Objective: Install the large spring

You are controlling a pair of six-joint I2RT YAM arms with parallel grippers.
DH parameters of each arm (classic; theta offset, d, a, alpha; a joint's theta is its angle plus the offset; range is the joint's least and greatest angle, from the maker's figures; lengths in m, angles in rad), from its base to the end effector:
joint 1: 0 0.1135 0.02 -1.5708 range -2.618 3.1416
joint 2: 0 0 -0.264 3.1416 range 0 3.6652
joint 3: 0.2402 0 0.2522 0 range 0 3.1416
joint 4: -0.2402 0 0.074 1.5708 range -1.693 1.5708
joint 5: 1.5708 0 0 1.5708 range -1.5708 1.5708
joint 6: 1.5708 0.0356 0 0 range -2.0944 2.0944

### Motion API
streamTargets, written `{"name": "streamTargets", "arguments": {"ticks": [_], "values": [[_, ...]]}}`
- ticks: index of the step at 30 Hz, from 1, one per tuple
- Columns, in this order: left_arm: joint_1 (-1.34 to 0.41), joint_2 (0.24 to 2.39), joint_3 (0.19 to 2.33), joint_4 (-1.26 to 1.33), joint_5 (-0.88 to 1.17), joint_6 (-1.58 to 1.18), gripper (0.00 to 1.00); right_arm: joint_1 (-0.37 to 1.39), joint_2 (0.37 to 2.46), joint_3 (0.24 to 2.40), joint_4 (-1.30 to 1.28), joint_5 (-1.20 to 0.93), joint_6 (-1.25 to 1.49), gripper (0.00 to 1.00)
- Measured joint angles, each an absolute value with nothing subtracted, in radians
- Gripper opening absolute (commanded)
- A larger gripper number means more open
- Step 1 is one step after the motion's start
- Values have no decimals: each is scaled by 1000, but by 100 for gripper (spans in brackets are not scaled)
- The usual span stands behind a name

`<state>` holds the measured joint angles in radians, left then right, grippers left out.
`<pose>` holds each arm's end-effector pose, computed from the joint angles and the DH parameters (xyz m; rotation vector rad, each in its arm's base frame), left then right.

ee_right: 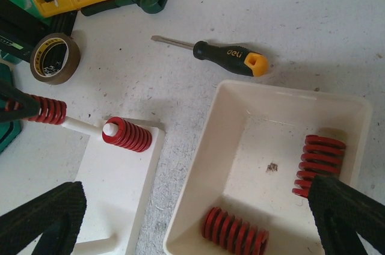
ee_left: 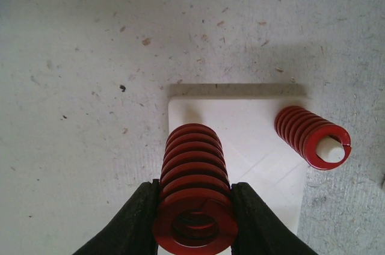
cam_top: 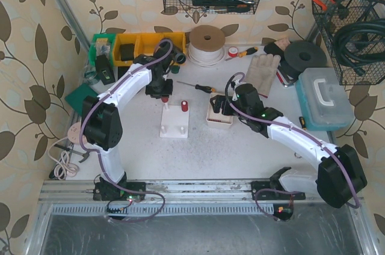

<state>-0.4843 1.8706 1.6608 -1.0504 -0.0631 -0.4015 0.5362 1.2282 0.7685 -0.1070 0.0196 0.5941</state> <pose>0.3405 -0.1766 0.2691 0.1033 2.8303 -0.1093 0.2324 0.1373 0.2484 0.0757 2.2050 0.6304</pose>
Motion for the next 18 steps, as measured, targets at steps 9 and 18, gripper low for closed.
{"name": "streamTargets", "arguments": {"ticks": [9, 18], "values": [[-484, 1872, 1634, -1026, -22, -426, 0, 536, 1234, 768, -100, 20, 595, 99], [-484, 1864, 1619, -1007, -23, -443, 0, 536, 1234, 768, -92, 19, 595, 99]]}}
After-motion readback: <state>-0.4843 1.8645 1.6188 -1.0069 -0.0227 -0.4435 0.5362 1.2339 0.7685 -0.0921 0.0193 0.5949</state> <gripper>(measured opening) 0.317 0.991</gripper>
